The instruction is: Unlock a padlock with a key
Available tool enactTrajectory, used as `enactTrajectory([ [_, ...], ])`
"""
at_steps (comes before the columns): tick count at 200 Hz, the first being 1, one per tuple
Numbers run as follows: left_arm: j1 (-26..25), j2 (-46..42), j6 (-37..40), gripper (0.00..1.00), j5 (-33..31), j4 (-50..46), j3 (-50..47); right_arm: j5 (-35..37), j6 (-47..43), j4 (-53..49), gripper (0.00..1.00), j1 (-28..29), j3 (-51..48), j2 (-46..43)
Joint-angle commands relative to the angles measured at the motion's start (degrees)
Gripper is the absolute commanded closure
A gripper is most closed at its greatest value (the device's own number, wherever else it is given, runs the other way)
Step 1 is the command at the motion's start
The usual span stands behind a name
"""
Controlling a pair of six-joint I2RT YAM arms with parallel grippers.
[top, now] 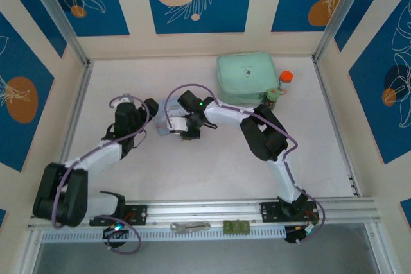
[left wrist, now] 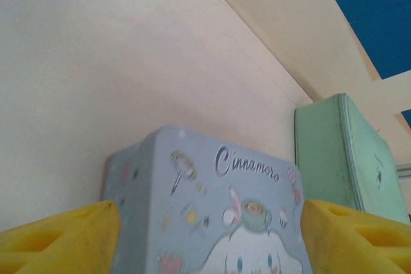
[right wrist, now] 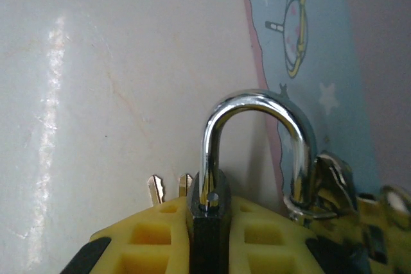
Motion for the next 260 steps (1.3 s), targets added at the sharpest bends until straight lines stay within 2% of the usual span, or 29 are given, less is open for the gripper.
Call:
enactTrajectory([
  [1,1.5,6.4,2.9,0.27,6.2,4.0,4.3,-1.9,-2.8,-2.8,1.0,0.7,-0.4,2.0],
  [61,1.2,18.6,-3.2,0.33,14.6,14.6,6.7,-0.9,-4.9,-0.8,1.0,0.8,-0.5,1.6],
  [87,0.4,20.6,-4.7,0.35,15.2,17.0,6.6,0.0,-5.1,1.0,1.0,1.3,-0.3,1.8],
  [127,-1.4,20.5,-6.5,0.35,14.1,18.6,6.0,-0.3,-2.8,0.9,1.0,1.5,2.9,3.5],
  [160,-3.3,18.1,-7.4,0.36,11.4,18.8,3.6,-2.1,4.6,-3.7,1.0,1.3,8.0,4.9],
  [179,-3.8,17.2,-7.9,0.36,10.8,19.1,2.7,-4.9,6.5,-1.6,1.0,1.3,6.1,3.2],
  [204,-3.9,17.2,-8.8,0.36,11.3,19.5,2.7,-5.0,6.3,3.7,1.0,1.9,1.3,0.0],
  [231,-4.7,16.2,-9.3,0.36,10.5,19.6,2.4,-9.4,14.4,2.5,1.0,0.9,4.0,-0.1],
  [260,-5.7,15.4,-9.5,0.36,10.0,19.1,2.3,-7.6,14.3,7.7,1.0,1.6,1.5,-1.0],
])
